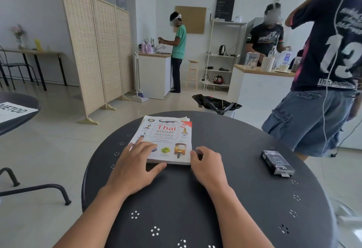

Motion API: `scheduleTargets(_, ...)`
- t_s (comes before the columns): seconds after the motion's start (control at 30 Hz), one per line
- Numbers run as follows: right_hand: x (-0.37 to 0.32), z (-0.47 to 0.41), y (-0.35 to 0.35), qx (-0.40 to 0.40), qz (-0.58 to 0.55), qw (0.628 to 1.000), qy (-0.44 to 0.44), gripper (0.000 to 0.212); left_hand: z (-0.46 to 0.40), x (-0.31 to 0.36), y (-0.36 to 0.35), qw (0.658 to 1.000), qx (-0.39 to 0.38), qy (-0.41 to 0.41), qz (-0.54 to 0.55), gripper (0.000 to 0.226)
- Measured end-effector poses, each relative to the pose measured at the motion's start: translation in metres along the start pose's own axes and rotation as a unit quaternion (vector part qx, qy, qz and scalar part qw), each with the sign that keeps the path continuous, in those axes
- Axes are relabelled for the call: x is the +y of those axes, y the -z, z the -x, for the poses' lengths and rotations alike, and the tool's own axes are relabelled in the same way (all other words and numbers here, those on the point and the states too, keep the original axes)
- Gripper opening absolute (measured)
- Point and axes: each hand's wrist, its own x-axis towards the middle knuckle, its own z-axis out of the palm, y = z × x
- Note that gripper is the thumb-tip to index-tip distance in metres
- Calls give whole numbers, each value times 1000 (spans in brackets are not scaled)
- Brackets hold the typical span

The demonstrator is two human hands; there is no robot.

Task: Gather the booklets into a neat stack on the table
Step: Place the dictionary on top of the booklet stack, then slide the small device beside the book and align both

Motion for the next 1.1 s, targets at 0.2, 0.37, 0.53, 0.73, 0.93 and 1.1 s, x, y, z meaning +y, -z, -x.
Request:
scheduleTargets(0.2, 37, 6, 45, 136, 67, 988, -30, 26, 24, 52, -3, 993, -8, -91, 71, 48)
scheduleTargets(0.37, 69, 9, 82, 166, 214, 953, -136, 45, 30, 73, -10, 985, -83, -114, 102, 43)
scheduleTargets(0.53, 76, 14, 85, 121, 258, 943, -175, 54, 29, 71, -14, 986, -81, -100, 110, 42)
scheduleTargets(0.73, 70, 18, 84, 130, 255, 948, -135, 56, 27, 71, -13, 986, -78, -97, 114, 35)
scheduleTargets(0.93, 58, 12, 66, 98, 229, 965, -79, 49, 25, 67, -16, 985, -48, -104, 130, 25)
scheduleTargets(1.1, 47, 2, 49, 68, 230, 971, -18, 43, 17, 56, -19, 985, 58, -109, 123, 17)
